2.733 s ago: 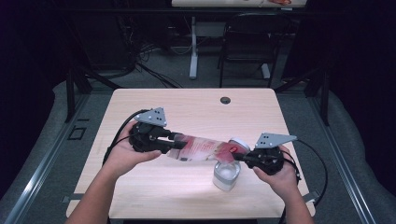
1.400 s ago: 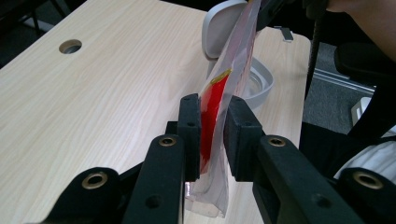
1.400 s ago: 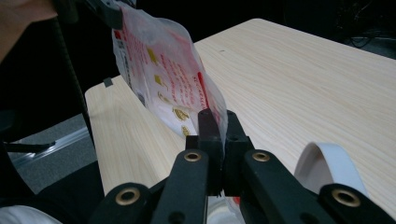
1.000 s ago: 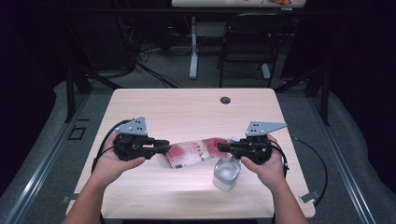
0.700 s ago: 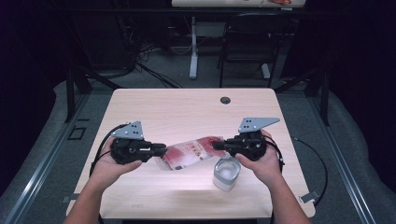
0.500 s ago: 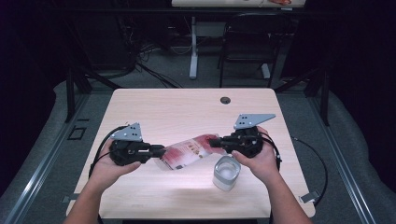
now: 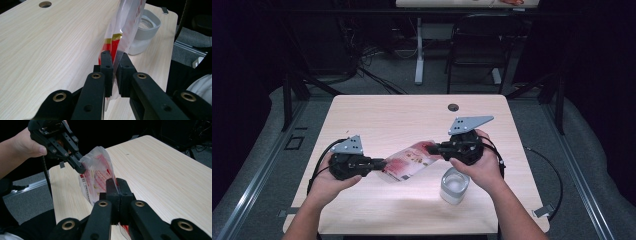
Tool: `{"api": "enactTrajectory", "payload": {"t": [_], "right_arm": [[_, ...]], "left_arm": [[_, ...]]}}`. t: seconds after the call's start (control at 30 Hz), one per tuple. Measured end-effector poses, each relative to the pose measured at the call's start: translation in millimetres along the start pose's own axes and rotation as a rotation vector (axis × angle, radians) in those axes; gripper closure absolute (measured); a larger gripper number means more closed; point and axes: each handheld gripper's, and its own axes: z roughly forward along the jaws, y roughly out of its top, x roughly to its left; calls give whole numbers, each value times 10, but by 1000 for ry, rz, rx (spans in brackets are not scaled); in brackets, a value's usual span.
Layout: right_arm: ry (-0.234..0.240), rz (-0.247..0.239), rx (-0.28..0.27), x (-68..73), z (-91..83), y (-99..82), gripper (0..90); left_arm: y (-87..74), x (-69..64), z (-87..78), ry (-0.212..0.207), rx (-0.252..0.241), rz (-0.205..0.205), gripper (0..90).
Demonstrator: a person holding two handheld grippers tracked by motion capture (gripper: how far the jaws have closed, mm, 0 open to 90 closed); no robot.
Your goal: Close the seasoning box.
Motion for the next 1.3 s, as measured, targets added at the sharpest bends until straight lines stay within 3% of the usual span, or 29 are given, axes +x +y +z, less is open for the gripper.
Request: {"api": "enactTrajectory", "payload": {"t": [0.2,0.73,1.3], "right_arm": [[-9,-9,10,10,53,56,900],[-25,-57,63,104,279,90,899],[-36,-91,127,175,486,84,897]], "left_arm": [[-32,10,61,12,22,9,852],[-287,57,310,37,47,-27,829],[-544,106,446,43,24,-76,815]]}}
